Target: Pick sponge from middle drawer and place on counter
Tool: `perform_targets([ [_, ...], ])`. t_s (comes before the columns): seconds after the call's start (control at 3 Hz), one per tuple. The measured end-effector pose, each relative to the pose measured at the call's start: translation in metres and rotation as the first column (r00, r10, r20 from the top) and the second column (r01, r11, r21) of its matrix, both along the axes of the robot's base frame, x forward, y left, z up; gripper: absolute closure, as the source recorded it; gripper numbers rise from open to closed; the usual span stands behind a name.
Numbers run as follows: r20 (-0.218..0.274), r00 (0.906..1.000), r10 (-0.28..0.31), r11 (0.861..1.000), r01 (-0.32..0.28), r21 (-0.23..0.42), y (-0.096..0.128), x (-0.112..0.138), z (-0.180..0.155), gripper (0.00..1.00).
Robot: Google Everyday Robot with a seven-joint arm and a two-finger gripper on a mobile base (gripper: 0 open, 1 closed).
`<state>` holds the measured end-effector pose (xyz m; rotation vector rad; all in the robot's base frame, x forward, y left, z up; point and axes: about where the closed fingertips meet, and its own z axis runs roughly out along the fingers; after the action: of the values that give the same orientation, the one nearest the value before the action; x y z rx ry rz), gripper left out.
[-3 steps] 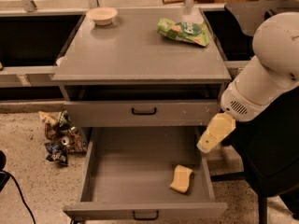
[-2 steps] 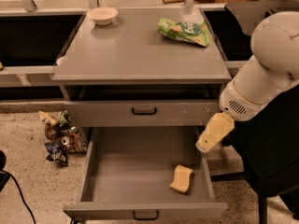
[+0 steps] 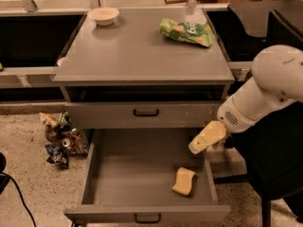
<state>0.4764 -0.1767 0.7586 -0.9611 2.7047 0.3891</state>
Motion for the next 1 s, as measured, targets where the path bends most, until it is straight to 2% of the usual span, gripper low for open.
perform_targets([
  [0.33,-0.086,0.9937,-0.072,0.994,0.079,0.07,0.02,0.017,-0.05,0.0],
  [0.67,-0.182,0.9756,-0.123,0.987,0.139,0.076,0.046,0.03,-0.098,0.0],
  [1.0,-0.271,0.9455,-0.181,0.978,0.201,0.049,0.073,0.035,-0.141,0.0],
])
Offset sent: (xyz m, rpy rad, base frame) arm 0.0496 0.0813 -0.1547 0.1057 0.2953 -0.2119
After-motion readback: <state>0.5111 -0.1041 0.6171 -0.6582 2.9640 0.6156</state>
